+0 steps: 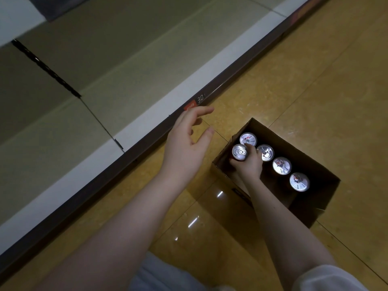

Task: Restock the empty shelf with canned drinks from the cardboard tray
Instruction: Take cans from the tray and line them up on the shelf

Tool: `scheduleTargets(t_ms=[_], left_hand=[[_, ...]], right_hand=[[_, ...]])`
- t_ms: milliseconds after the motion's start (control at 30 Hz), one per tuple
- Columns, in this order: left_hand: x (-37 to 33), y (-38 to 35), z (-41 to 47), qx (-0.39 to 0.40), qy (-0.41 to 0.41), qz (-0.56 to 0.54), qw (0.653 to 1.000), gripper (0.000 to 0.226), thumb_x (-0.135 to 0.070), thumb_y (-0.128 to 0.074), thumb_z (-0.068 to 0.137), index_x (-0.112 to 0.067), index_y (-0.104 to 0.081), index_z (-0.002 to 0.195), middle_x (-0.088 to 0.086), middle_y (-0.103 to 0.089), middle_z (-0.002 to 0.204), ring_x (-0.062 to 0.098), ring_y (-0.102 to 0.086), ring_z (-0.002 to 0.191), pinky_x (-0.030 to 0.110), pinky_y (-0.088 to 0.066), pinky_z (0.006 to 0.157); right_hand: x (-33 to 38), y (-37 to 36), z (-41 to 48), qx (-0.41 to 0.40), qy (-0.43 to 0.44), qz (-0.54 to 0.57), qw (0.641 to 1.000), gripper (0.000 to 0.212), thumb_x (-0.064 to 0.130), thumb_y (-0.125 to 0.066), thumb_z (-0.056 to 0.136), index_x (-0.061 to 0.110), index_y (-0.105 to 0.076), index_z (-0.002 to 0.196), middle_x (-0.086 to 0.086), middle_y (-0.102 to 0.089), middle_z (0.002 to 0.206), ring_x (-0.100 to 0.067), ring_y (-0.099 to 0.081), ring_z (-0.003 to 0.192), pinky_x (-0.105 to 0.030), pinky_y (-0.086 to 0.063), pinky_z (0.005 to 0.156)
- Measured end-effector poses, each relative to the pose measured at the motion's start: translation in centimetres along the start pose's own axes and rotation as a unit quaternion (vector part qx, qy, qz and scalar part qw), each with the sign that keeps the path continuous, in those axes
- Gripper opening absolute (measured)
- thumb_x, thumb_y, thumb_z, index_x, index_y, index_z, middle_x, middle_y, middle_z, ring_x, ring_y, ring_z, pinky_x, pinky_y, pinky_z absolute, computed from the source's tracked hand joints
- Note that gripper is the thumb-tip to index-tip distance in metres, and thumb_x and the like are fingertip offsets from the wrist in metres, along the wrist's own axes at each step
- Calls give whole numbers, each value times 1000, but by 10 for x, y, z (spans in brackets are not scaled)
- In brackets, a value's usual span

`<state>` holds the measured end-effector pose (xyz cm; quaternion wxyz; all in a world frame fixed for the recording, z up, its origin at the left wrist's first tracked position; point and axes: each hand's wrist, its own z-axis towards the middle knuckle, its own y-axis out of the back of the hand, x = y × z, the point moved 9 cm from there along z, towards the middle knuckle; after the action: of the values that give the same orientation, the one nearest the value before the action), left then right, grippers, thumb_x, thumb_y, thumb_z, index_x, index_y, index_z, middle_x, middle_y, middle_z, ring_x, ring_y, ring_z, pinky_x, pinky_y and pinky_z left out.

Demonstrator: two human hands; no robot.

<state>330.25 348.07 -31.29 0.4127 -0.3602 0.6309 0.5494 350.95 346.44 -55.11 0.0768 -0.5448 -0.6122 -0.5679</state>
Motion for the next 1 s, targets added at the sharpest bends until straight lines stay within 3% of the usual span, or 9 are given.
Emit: scheduleTargets(t_ms=[200,333,467,533,633,733,833,933,1000], left_hand=[[2,-4,-3,20,-9,15,1000,36,-16,-58,89,-33,-53,120,-19,-50,124,1,-48,114,17,-41,92],[2,-4,-8,42,-11,33,999,43,-12,-60,86,-34,-51,123,-17,-52,127,2,-48,116,12,-38,91],[-5,8,-12,74,-21,46,996,50,-15,-68,80,-39,-51,121,-16,-53,127,4,-48,118,19,-42,95],[-14,27,-14,66,-26,31,997,52,-19,-72,77,-40,-51,120,-17,-52,127,-2,-48,118,23,-44,99],[-32,78,-20,19,-34,-3,999,55,-24,-75,74,-40,-49,119,-23,-52,120,-19,-46,108,5,-41,90],[-51,132,-32,-13,-55,9,998,54,-30,-73,75,-41,-48,122,-19,-52,126,-5,-48,115,16,-40,96],[-63,182,-46,-66,-70,-13,995,51,-27,-72,77,-42,-49,120,-17,-54,126,-2,-50,114,27,-44,100],[-73,225,-61,-109,-82,-23,990,49,-21,-70,79,-40,-51,120,-18,-55,124,-2,-51,115,36,-46,101],[-78,251,-71,-133,-93,-39,986,50,-16,-69,80,-37,-51,122,-17,-56,123,-2,-52,113,37,-47,100]], right_hand=[[37,35,-25,-46,67,28,996,76,25,-78,64,23,-45,133,-5,-45,130,-23,-44,123,-39,-43,98],[82,62,-58,-61,124,118,983,79,26,-81,59,30,-42,128,5,-53,120,-15,-49,116,-36,-47,95],[144,81,-101,-38,185,202,961,71,19,-84,60,29,-44,118,7,-55,117,-3,-55,105,-17,-49,86],[180,84,-124,-18,229,226,947,68,16,-84,61,32,-46,114,15,-54,115,-1,-53,108,-20,-48,88],[232,86,-154,6,280,255,925,66,15,-84,62,41,-47,111,22,-53,115,1,-52,110,-22,-48,88],[286,82,-187,41,339,262,903,64,12,-83,66,32,-52,117,16,-56,119,2,-54,107,-17,-50,84],[330,72,-219,93,365,296,878,62,7,-80,67,20,-54,122,8,-58,120,-2,-59,101,-17,-52,78],[370,58,-254,129,402,301,855,63,19,-80,64,23,-56,122,11,-60,120,-6,-58,107,-29,-53,85],[394,49,-276,147,418,306,843,68,32,-84,59,29,-56,122,13,-61,119,-4,-58,108,-29,-52,88]])
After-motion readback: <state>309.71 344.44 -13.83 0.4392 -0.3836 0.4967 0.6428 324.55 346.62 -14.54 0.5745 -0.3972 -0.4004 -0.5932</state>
